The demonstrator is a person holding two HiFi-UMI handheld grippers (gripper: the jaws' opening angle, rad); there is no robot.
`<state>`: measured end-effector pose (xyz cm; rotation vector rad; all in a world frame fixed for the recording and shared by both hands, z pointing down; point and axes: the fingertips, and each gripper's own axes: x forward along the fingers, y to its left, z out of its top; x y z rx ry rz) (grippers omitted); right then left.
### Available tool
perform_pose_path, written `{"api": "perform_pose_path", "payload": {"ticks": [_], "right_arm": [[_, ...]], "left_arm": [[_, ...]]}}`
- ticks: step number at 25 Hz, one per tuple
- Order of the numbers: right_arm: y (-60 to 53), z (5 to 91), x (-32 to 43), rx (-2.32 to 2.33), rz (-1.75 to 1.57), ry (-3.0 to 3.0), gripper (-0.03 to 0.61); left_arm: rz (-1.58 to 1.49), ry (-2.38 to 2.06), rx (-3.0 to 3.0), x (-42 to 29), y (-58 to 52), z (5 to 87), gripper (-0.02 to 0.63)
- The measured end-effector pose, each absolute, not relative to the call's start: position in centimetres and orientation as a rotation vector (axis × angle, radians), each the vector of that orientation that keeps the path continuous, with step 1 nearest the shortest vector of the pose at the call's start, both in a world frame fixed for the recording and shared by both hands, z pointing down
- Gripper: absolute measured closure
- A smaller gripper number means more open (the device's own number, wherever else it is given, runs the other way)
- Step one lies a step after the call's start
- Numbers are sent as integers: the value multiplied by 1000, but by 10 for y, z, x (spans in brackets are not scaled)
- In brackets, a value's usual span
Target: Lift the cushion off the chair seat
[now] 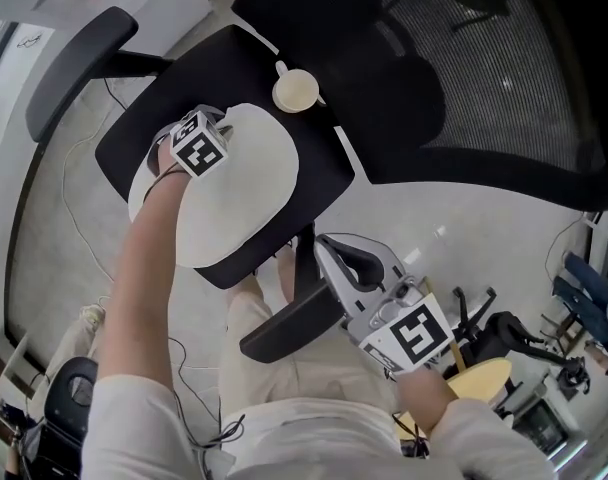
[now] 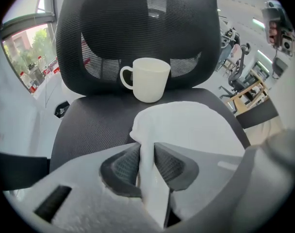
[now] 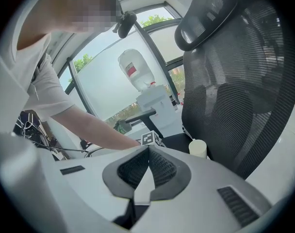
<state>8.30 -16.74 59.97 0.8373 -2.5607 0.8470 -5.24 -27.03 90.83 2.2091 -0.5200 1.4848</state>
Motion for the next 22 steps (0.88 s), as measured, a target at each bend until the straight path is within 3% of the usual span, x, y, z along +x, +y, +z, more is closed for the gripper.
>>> {"api": "perform_pose_path", "payload": {"ticks": [9,22], "right_arm": [[-140,575,76,860,805,-2581,575],[-97,517,60,859,677,-2632,575]], "left_arm": [[1496,-624,2270,-68,-245,876,541],[1283,-935,2351,-103,-223,776,549]]}}
